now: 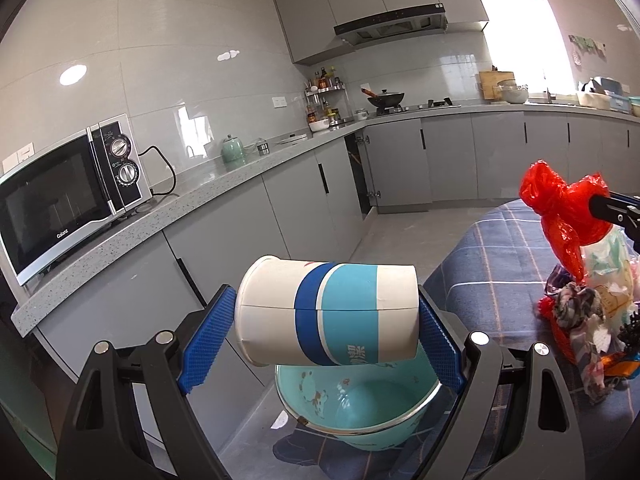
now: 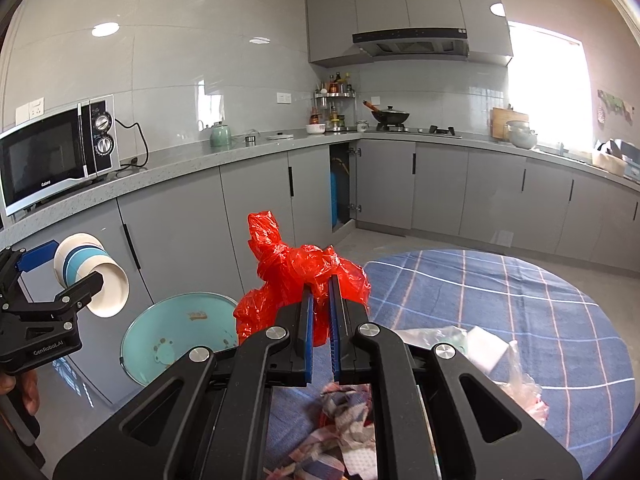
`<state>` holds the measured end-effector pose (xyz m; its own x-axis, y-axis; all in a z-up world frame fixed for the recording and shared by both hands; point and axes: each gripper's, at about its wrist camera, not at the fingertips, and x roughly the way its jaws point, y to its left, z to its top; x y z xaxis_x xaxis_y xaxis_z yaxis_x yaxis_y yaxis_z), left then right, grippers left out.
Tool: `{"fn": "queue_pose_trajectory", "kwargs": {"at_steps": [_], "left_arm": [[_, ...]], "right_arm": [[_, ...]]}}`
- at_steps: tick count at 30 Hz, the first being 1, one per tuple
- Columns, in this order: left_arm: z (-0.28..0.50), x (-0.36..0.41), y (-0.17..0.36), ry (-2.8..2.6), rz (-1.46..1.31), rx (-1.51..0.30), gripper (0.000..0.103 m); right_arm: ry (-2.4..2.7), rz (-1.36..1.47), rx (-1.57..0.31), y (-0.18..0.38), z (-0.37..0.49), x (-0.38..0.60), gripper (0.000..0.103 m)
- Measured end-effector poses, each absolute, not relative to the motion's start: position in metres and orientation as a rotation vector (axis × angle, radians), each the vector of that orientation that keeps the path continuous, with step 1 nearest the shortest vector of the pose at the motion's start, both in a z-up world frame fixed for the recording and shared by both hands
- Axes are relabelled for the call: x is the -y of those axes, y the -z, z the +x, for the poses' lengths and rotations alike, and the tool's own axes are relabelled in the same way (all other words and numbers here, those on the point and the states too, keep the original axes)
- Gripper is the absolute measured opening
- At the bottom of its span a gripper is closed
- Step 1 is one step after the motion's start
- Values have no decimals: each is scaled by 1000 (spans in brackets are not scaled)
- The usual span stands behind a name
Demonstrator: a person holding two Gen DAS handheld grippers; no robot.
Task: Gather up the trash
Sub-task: 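Carry the paper cup and red bag over the teal bin with both tools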
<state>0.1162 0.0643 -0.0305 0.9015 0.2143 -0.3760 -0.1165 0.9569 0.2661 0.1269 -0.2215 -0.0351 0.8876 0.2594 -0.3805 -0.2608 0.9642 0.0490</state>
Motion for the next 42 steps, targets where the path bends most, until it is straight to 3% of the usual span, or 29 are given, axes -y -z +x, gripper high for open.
{"fn": "queue_pose_trajectory", "kwargs": {"at_steps": [42], "left_arm": [[154, -115, 47, -287, 225, -473, 85]], "right_arm": [[-420, -66, -462, 52, 182, 137, 8]]}}
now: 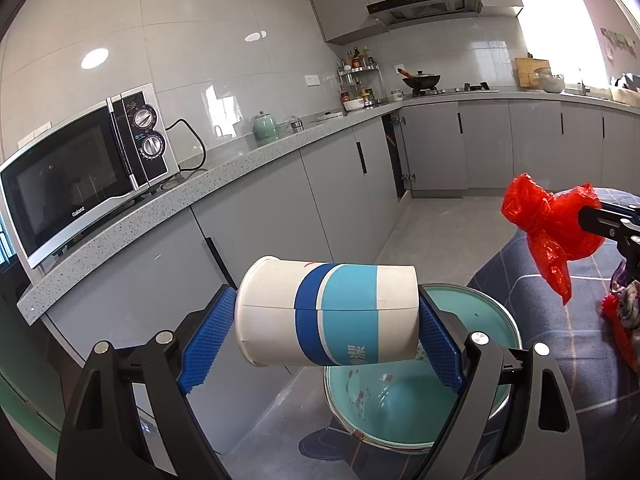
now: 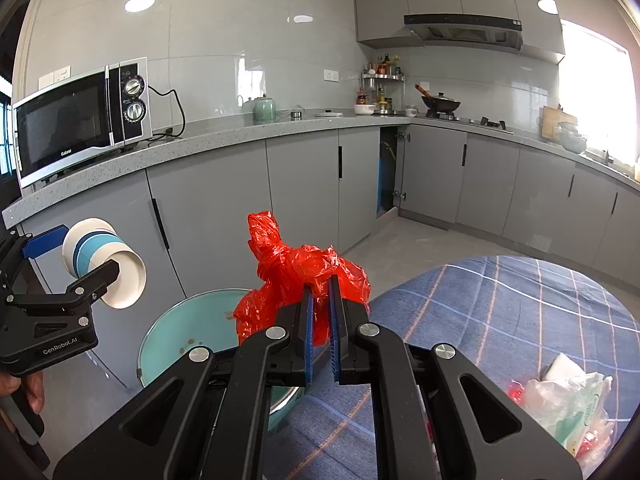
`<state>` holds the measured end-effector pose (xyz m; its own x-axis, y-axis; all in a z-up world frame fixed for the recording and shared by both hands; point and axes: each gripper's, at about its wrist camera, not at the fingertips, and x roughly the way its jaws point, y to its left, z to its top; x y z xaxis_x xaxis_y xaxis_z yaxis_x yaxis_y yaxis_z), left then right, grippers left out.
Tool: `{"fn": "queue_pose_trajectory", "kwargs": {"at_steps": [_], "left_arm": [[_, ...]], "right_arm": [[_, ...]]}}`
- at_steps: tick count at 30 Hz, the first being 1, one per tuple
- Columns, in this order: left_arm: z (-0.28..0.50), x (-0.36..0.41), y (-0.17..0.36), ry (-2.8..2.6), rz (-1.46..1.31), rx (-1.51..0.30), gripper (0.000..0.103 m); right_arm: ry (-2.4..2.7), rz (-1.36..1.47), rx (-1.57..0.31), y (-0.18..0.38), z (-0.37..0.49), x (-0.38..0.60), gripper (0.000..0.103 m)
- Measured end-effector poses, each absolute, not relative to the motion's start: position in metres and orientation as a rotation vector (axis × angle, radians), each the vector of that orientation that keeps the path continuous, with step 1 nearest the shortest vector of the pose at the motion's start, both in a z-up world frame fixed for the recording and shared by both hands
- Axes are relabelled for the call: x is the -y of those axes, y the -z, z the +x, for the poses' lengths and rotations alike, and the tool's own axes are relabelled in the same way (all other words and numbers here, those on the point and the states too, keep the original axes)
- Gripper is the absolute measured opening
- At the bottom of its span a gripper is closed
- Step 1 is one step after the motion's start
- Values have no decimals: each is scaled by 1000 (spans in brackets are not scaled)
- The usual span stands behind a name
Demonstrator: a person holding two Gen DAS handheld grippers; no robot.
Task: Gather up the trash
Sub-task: 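Carry the paper cup and red bag over the teal bin with both tools, then open both tools to drop the cup and red bag into the bin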
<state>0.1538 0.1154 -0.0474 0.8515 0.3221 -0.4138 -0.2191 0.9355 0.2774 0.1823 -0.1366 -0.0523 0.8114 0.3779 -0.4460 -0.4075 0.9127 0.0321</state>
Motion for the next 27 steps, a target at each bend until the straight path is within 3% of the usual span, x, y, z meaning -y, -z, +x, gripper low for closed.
{"fn": "queue_pose_trajectory", "kwargs": {"at_steps": [16, 19, 27], "left_arm": [[167, -117, 61, -270, 238, -506, 88], [169, -116, 65, -266, 245, -512, 93], [172, -117, 74, -259, 250, -534, 97]], "right_arm": [[-469, -130, -493, 66, 199, 107, 9], [-473, -119, -503, 70, 205, 107, 28], [-466, -78, -514, 59, 204, 111, 40]]}}
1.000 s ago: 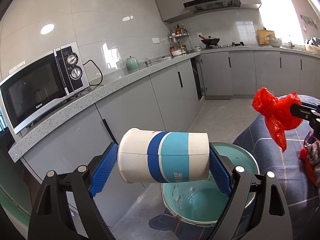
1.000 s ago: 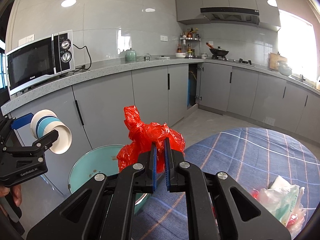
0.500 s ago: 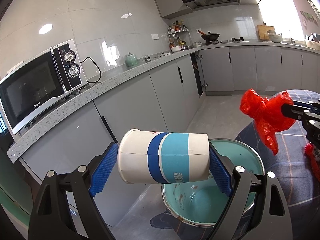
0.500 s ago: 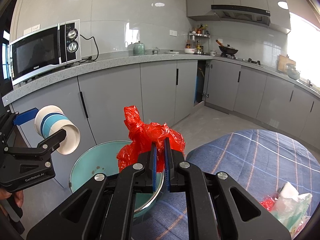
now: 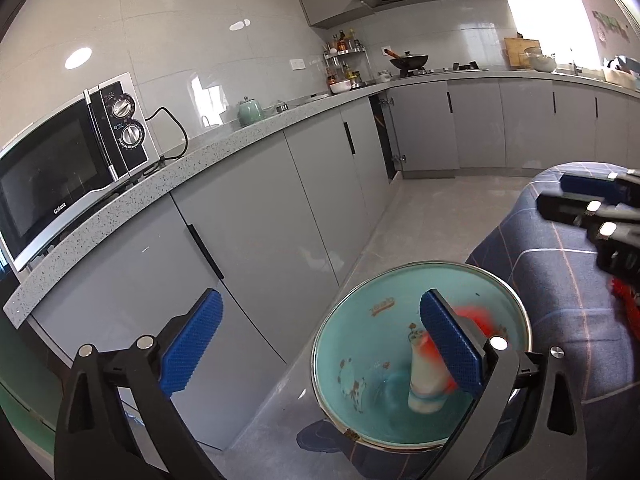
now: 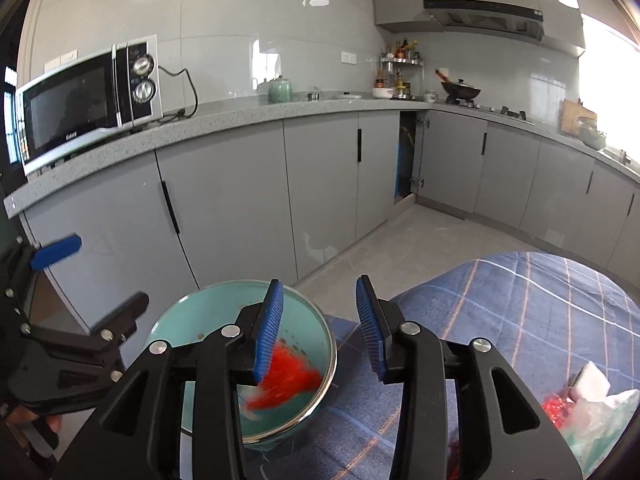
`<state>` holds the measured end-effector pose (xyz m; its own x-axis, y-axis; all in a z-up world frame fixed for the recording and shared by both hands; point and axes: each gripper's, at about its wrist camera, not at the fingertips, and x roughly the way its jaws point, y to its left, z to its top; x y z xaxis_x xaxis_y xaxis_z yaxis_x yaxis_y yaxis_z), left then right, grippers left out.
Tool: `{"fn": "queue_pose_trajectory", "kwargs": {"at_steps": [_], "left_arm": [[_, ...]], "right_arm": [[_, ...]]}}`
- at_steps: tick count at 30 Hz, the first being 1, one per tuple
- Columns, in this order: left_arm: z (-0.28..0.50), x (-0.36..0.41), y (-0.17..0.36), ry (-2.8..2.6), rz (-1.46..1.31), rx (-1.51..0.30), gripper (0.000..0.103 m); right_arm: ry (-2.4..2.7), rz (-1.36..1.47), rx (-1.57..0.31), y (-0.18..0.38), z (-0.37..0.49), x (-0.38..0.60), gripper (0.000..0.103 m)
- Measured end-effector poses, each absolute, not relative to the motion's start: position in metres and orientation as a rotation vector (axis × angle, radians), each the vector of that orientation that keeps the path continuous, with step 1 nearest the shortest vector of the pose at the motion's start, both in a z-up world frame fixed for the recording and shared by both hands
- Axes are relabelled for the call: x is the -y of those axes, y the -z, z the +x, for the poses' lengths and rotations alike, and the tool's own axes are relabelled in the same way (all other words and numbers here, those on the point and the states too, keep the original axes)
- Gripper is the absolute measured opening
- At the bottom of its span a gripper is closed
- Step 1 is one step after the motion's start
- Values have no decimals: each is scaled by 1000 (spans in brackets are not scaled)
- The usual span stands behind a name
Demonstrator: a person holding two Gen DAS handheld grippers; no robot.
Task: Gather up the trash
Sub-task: 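Open both tools to drop the cup and red bag into the bin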
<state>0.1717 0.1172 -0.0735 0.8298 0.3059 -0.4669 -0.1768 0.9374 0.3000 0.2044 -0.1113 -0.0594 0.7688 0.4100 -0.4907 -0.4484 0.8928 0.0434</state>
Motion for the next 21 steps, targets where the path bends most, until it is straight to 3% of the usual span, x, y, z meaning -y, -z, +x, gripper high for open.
{"fn": "queue_pose_trajectory", "kwargs": {"at_steps": [11, 21], "left_arm": [[152, -108, 52, -227, 221, -495, 97], [123, -24, 56, -39, 303, -477, 97]], "right_arm": [[-393, -112, -401, -8, 162, 154, 59], [-212, -139, -415, -9, 114, 256, 64]]}}
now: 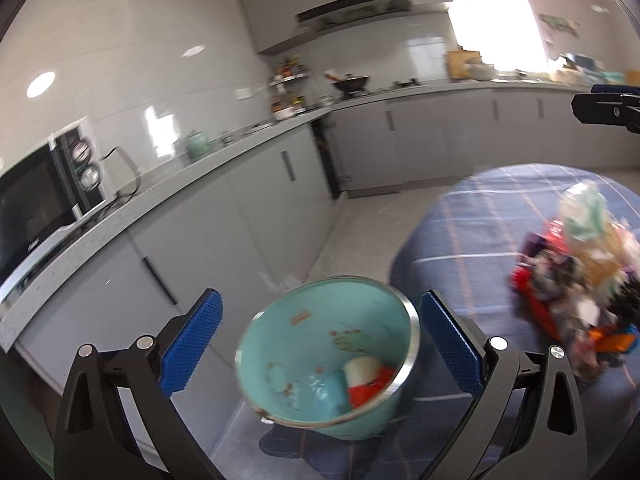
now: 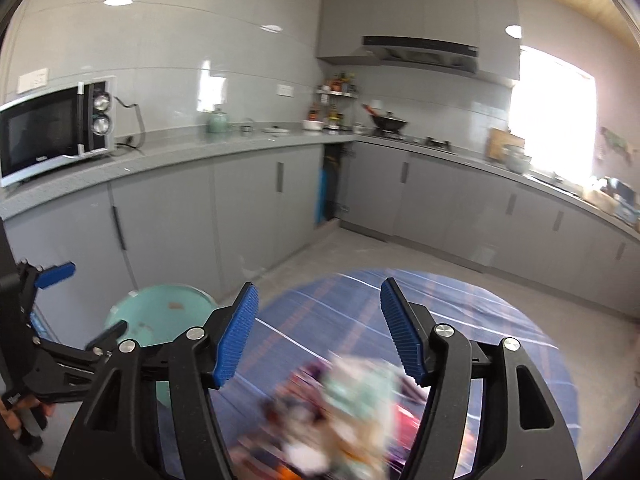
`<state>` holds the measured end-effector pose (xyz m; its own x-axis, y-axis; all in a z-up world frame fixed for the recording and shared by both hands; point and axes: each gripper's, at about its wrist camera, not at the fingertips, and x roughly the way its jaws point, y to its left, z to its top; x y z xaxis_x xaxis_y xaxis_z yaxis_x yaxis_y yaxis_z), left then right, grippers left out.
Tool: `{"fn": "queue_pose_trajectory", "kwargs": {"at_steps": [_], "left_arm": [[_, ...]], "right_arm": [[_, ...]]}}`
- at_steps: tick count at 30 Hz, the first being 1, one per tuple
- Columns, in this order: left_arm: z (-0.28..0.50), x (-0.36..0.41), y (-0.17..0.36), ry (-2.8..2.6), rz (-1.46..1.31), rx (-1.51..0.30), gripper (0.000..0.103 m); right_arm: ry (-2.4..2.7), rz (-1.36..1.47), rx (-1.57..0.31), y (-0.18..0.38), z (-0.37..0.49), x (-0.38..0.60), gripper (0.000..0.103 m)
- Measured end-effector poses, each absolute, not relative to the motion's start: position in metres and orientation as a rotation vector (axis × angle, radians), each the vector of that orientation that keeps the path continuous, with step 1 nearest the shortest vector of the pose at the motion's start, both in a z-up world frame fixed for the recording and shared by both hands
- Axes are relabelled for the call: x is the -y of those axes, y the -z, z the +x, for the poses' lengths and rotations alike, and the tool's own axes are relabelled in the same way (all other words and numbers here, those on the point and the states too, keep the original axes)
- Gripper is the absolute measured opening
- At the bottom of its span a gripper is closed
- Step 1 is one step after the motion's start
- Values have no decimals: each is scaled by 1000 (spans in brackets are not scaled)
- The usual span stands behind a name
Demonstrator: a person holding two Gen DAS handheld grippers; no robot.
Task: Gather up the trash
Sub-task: 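Grasp the checkered cloth with the left tool while the right tool grasps the black mesh scrubber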
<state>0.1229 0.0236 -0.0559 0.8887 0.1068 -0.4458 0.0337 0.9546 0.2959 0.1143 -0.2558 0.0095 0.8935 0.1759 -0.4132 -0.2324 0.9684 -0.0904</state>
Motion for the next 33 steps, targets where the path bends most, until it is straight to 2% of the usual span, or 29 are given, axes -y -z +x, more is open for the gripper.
{"fn": "queue_pose_trajectory", "kwargs": {"at_steps": [10, 19, 29, 30, 33], "left_arm": [[103, 40, 75, 78, 382, -495, 97], [100, 85, 99, 128, 416, -531, 97], [113, 116, 122, 193, 427, -601, 97], [115, 118, 127, 201, 432, -614, 95], [123, 118, 141, 248, 413, -676, 65]], "right_arm": [[-59, -100, -512, 55, 55, 339, 67], [-28, -82, -595, 111, 25, 361, 67], [-41, -72, -552, 117, 10, 365, 71], [-41, -75, -549, 118, 10, 366, 71], [-52, -77, -546, 118, 13, 364, 71]]}}
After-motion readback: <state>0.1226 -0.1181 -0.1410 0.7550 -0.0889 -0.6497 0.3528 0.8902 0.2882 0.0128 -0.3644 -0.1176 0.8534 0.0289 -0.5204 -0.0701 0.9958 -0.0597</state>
